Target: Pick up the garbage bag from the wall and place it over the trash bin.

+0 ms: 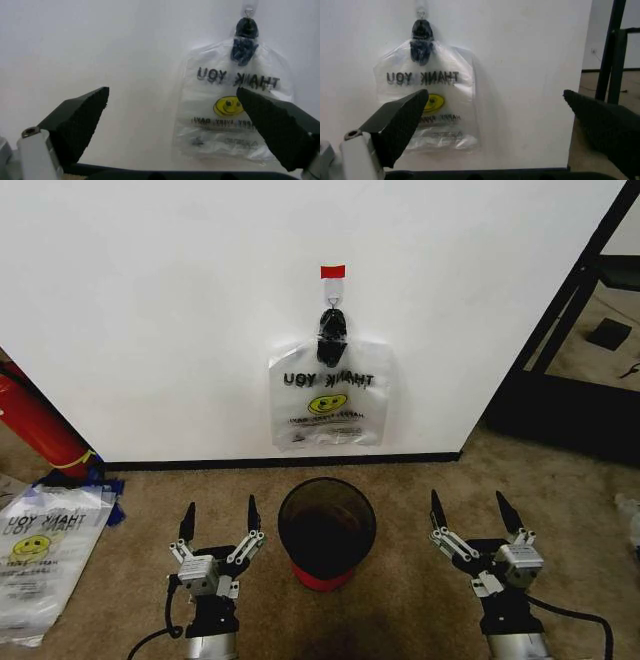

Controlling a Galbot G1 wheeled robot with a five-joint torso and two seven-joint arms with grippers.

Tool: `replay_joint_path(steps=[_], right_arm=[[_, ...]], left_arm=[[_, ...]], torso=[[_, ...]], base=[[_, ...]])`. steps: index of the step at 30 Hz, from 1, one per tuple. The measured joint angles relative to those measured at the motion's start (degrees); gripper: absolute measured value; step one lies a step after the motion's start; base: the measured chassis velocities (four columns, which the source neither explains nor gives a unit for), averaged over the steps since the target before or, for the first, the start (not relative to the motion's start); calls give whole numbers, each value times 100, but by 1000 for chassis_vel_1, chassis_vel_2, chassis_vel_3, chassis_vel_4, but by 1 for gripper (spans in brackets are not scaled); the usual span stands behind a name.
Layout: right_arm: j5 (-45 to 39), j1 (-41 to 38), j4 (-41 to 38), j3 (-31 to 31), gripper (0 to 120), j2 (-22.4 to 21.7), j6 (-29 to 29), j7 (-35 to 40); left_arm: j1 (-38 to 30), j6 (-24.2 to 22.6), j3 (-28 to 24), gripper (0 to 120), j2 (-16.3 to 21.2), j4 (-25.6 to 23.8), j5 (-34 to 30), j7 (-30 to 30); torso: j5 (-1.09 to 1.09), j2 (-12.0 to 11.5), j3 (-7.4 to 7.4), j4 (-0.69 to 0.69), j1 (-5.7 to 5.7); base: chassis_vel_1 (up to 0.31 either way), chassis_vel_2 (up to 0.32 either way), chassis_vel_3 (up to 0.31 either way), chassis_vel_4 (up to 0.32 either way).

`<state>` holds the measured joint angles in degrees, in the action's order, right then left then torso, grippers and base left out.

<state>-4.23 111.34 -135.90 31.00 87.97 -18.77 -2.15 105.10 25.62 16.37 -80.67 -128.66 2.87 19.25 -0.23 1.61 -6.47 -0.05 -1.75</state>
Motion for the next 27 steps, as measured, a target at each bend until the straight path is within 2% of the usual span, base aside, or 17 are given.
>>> replay_joint_path(steps=[13, 21, 27], right_arm=[[357, 162, 251, -72, 100, 252, -631, 115], [449, 80, 288, -268, 100, 306, -723, 189], [598, 58, 270, -385, 100, 313, -716, 259]], left_arm=[[13, -88, 210, 100, 349, -78, -477, 38], [-13, -236, 330, 100, 543, -81, -801, 43], [-126, -332, 342, 100, 531, -142, -749, 36]], torso=[[-1, 0, 0, 0, 0], [-1, 0, 0, 0, 0], [0, 0, 0, 0, 0]], base=[[0, 0, 0, 0], [0, 0, 0, 0], [0, 0, 0, 0]])
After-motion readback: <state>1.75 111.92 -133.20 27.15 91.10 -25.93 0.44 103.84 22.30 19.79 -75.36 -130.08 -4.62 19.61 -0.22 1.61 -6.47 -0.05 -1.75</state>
